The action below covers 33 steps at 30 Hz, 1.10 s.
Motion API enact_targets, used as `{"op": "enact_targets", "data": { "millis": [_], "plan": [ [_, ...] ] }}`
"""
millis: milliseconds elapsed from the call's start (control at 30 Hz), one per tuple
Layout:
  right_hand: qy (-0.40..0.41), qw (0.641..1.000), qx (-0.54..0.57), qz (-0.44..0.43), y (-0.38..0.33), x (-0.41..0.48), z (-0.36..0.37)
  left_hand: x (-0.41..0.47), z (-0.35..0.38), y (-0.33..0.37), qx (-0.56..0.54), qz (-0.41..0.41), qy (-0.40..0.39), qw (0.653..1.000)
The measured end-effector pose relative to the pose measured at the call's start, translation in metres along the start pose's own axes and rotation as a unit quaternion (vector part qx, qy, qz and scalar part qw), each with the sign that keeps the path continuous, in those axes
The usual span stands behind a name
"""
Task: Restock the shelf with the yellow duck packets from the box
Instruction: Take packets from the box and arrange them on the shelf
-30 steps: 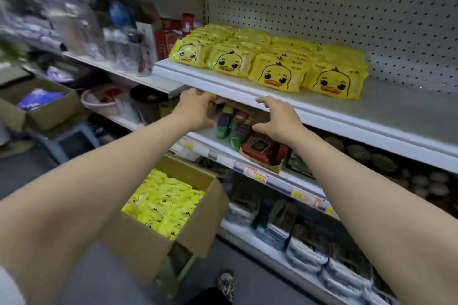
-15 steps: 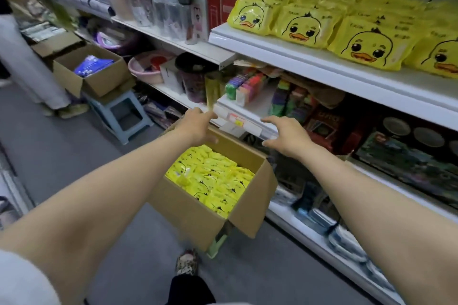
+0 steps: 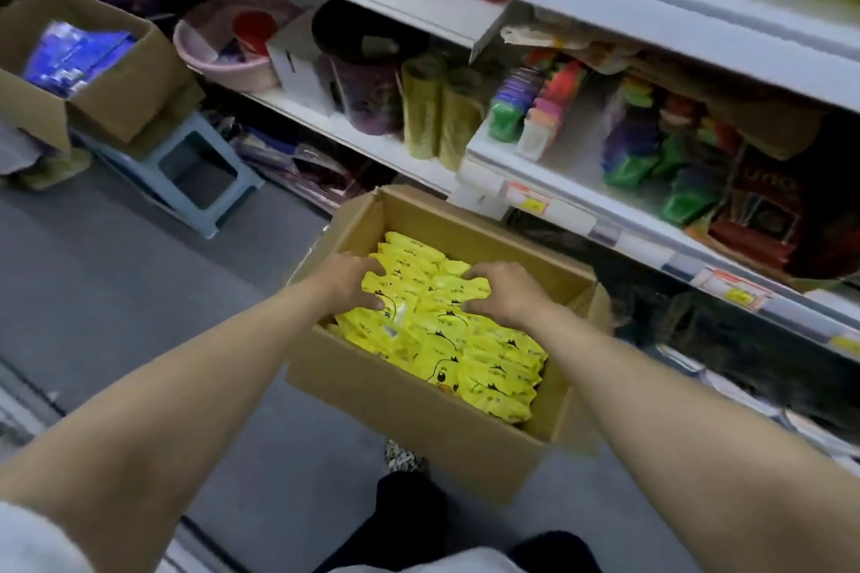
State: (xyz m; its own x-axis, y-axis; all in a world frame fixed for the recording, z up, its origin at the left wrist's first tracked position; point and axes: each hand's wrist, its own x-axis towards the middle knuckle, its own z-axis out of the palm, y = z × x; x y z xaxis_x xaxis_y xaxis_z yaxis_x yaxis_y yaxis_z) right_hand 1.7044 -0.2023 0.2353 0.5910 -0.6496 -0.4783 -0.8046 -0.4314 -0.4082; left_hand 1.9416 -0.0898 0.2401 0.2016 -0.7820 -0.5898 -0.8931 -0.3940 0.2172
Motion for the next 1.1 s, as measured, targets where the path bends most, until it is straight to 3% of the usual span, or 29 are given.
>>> {"op": "enact_targets", "data": {
  "millis": [300,700,833,967,1100],
  "plan": [
    [-0.093,0.992,0.035,0.079,-0.004,0.052,0.079,0.069,0.050,-0.049,-0.038,0.012,-0.094,0.995],
    [-0.147,0.983,0.044,0.104,-0.014,0.107,0.123,0.104,0.097,-0.089,-0.067,0.028,-0.169,0.983],
    [-0.156,0.981,0.058,0.104,-0.021,0.114,0.129,0.112,0.102,-0.090,-0.144,0.006,-0.175,0.974],
    [-0.167,0.979,0.066,0.101,-0.023,0.123,0.132,0.121,0.099,-0.087,-0.302,-0.051,-0.126,0.943],
    [-0.192,0.972,0.094,0.096,-0.029,0.132,0.137,0.130,0.089,-0.076,-0.397,-0.033,-0.093,0.913]
  ]
}}
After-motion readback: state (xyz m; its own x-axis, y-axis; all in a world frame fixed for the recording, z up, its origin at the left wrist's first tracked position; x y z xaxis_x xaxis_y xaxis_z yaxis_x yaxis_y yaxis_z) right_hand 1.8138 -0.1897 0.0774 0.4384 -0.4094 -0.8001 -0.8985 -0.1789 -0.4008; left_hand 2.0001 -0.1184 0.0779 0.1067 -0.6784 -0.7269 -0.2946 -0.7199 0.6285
